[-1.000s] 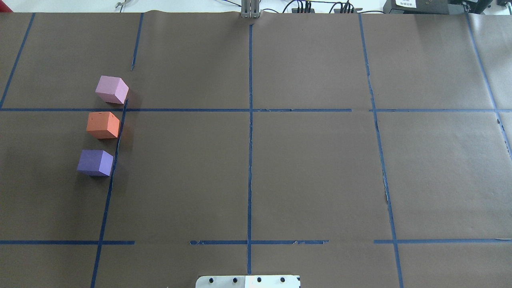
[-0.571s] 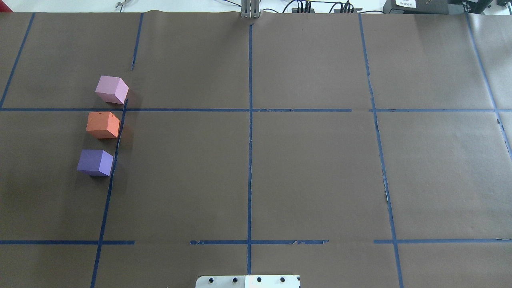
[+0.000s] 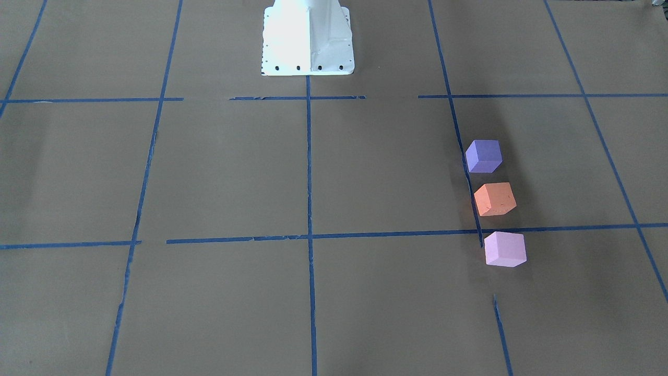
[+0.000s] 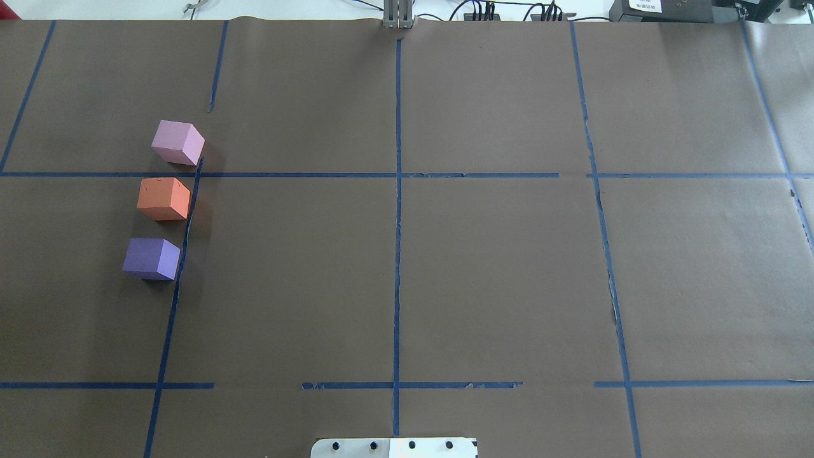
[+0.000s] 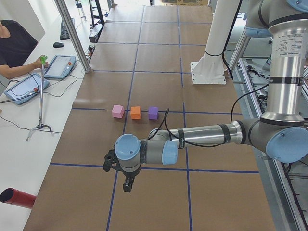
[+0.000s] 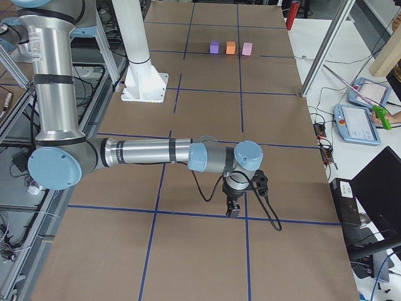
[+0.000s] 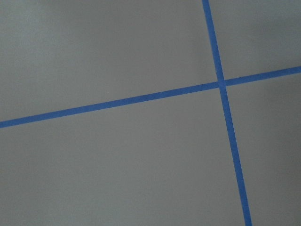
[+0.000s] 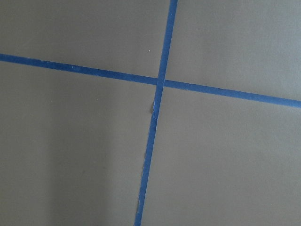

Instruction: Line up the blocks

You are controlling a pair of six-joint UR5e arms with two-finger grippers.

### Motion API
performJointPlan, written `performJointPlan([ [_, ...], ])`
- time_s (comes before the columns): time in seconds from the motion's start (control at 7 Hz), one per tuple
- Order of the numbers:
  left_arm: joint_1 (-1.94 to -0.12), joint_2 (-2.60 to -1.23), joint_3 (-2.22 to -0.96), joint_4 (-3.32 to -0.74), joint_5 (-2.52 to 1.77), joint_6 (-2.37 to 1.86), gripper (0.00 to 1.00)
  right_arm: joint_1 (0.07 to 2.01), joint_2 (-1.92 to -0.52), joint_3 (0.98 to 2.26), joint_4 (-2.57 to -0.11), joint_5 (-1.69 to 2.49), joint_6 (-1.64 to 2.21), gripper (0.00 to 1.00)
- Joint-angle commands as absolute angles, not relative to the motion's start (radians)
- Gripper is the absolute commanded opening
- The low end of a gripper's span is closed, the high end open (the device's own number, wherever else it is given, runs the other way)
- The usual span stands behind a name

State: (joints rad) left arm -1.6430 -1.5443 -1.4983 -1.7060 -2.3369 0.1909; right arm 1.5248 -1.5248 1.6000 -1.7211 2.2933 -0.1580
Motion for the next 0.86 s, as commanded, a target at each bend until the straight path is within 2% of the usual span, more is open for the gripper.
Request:
performJointPlan([
  [0.0,-1.641,-1.542,-1.59,-1.683,-2.336,0.12,1.0,1.525,-1.525,1.6,-1.721,2.293,-0.16,1.0],
  [0.71,-1.638,-1.54,-1.603,-1.667,-2.338,0.02,1.0,1.525,-1.525,1.6,-1.721,2.293,-0.158,1.0],
])
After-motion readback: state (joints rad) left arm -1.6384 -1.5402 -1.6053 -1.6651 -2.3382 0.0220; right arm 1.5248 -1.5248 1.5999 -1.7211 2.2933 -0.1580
